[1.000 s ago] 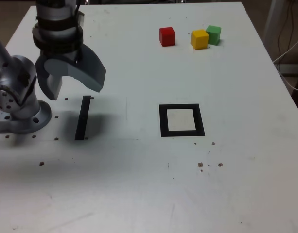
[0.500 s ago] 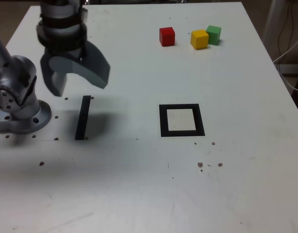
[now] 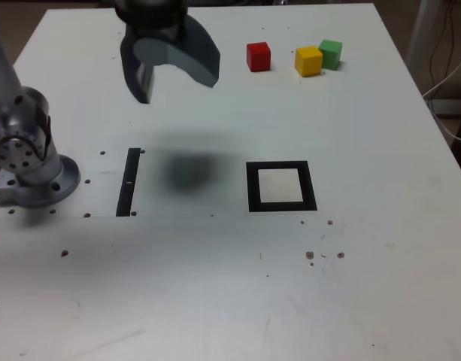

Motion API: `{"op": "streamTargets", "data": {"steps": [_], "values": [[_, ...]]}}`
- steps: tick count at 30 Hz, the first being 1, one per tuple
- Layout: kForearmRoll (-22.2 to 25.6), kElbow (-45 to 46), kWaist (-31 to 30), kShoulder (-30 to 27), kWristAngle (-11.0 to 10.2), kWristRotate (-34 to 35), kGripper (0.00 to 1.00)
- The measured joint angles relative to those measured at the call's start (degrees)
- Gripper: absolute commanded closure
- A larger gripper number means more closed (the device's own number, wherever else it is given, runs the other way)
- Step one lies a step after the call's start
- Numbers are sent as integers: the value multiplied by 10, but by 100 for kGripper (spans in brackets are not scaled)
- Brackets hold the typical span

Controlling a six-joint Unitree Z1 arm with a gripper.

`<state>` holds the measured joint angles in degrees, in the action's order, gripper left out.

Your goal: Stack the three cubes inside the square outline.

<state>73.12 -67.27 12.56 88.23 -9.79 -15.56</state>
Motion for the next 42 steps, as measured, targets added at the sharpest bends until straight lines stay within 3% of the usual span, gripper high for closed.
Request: {"op": "streamTargets", "data": {"steps": [5,15,24,32,39,42], "values": [[20,-87,45,34,0,-36,1],[35,-253,169,180,3,-110,1],[59,-398,239,283,7,-140,1],[55,-412,275,327,4,-142,1],[-6,-379,275,363,6,-133,1],[-11,-379,273,384,6,-131,2]]}}
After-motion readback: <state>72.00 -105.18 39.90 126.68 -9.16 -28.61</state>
